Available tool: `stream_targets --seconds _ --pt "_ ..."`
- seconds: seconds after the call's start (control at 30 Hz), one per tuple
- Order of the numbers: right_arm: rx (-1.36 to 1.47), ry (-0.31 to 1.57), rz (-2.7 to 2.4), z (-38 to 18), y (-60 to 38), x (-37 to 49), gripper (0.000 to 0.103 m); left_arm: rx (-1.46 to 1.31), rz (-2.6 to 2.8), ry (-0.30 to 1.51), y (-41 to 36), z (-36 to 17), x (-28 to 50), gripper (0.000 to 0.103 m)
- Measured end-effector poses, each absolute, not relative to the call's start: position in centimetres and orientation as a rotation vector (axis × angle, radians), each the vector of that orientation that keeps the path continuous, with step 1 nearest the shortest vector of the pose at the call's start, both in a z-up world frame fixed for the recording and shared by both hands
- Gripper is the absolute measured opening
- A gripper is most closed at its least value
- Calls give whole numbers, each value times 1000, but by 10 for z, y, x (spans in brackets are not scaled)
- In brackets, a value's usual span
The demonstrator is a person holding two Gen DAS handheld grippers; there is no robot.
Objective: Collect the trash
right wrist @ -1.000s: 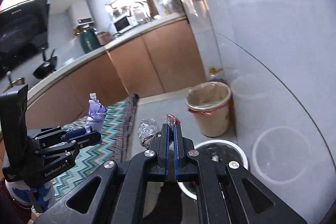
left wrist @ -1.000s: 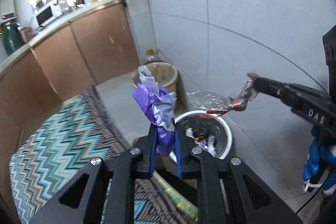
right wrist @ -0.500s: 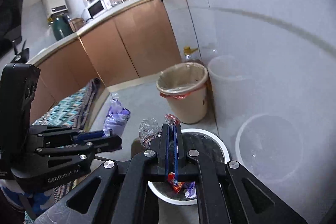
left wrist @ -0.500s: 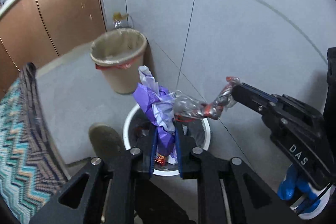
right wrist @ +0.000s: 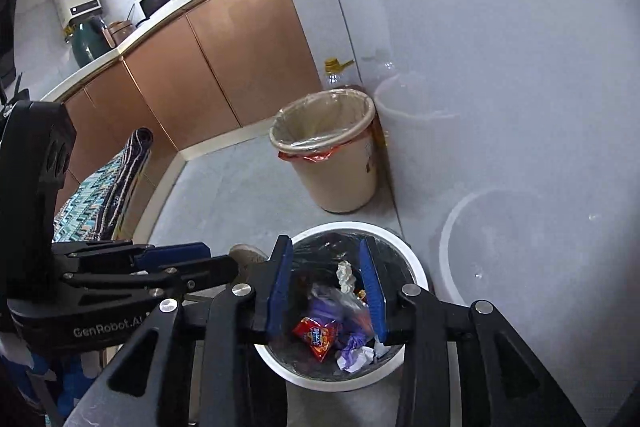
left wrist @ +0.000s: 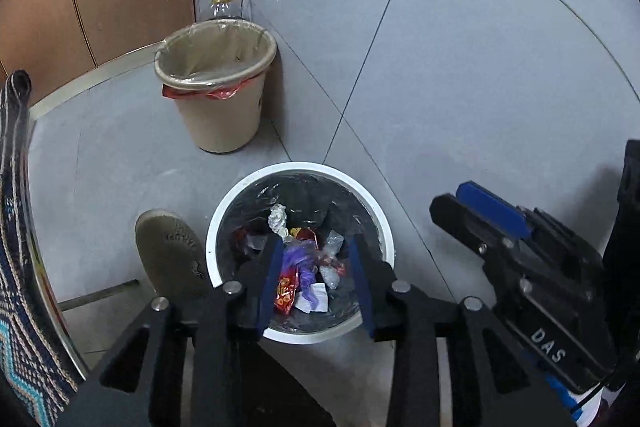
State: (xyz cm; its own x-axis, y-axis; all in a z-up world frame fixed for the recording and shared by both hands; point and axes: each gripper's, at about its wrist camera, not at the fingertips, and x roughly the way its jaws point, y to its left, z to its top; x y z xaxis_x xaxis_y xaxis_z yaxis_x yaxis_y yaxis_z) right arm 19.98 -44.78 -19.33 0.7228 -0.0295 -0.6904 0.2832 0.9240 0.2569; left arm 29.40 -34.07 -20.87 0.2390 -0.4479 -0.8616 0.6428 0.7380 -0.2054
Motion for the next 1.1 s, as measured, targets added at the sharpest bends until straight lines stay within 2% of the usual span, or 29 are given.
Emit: stream_targets --seconds 0.17,0.27,0.4,0.53,0.6,0.63,0.77,0.93,1.1 --pt "328 739 -171 -187 -439 197 37 201 -733 1072 -333 -202 292 33" --pt "318 729 -173 -183 -434 193 42 200 -702 1030 -322 -189 287 33" --pt "301 705 -172 -170 -426 185 49 194 -659 964 -307 -169 277 33" --pt "288 668 -175 -152 -418 174 60 191 -611 877 -293 -142 261 34" --pt "271 643 -176 -139 -410 168 65 182 -595 843 -286 -131 254 42" --pt "262 634 -176 -134 -407 165 72 179 -581 820 -282 -125 249 46" --pt "227 592 -170 -113 -392 152 81 167 -526 749 -261 -100 231 51" --pt "199 544 -170 -88 -374 135 99 152 -464 670 -233 -75 207 59" --pt "153 513 -169 -70 -354 119 102 161 -394 586 -205 -54 179 60"
